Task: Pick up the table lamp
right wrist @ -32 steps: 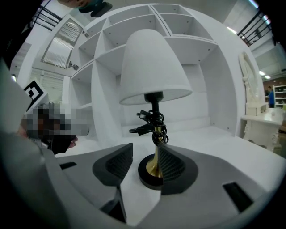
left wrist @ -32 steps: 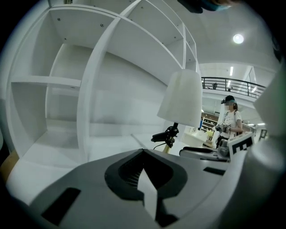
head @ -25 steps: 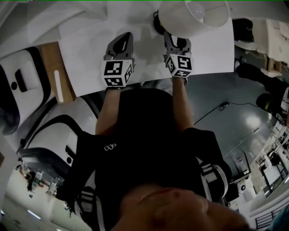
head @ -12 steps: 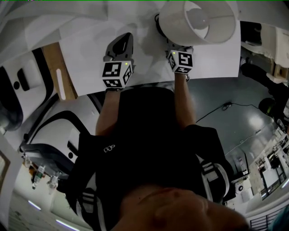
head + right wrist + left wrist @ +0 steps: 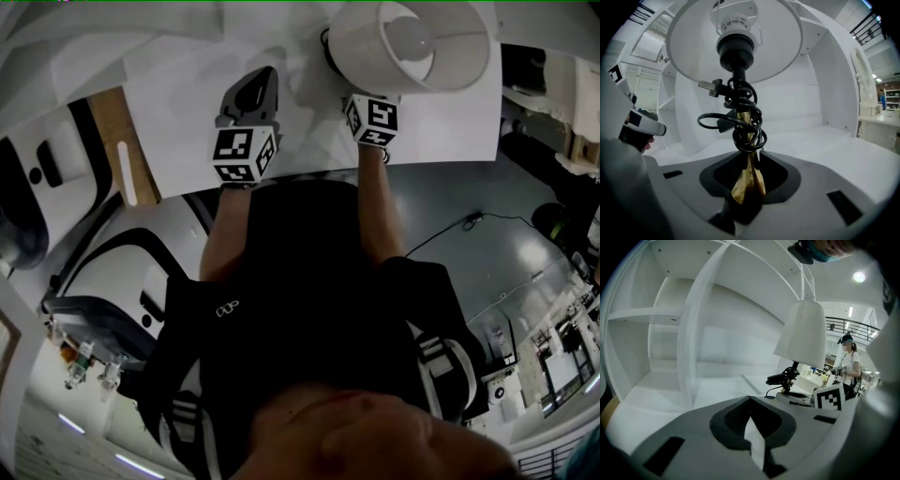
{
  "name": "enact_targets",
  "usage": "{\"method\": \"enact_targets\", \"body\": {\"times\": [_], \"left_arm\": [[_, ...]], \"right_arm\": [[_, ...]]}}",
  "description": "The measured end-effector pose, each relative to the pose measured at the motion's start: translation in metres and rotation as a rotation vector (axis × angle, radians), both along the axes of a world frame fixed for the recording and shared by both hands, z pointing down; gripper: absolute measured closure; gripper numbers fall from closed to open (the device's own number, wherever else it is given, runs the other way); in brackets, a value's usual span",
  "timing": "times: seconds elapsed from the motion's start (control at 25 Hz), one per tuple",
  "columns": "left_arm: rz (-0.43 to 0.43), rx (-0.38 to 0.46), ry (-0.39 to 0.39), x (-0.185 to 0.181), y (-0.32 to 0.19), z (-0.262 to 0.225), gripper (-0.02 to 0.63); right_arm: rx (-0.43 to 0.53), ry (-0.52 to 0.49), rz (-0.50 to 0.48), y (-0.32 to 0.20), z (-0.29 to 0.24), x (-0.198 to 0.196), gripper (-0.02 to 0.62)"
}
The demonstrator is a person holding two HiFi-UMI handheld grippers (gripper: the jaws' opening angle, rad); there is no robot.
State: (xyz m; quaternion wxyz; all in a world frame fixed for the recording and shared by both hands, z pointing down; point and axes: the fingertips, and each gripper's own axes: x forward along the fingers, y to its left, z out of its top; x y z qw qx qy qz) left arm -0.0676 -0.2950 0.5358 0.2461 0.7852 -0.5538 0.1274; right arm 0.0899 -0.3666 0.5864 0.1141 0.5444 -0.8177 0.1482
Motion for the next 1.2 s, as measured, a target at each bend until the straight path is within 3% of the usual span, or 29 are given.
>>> {"method": "enact_targets", "body": {"times": [0.52,0.84,1.2], "left_arm": [[0.005,0.036,-0.006,0.002,0.012,-0.014,0.597],[0.04,0.068,0.003,0.012,0.014,-0.026,0.597],[0.084,0.115,0.026,0.023,0.012,-0.044,0.597]], "right_arm": [[-0.089,0.073,-0.011,0.008,-0.001,-0.001,0.48],[-0.121,0.03,0.018,0.026,-0.011,0.004,0.488],[-0.11,0.058,0.039,0.042,-0.038,0.014,0.489]]}}
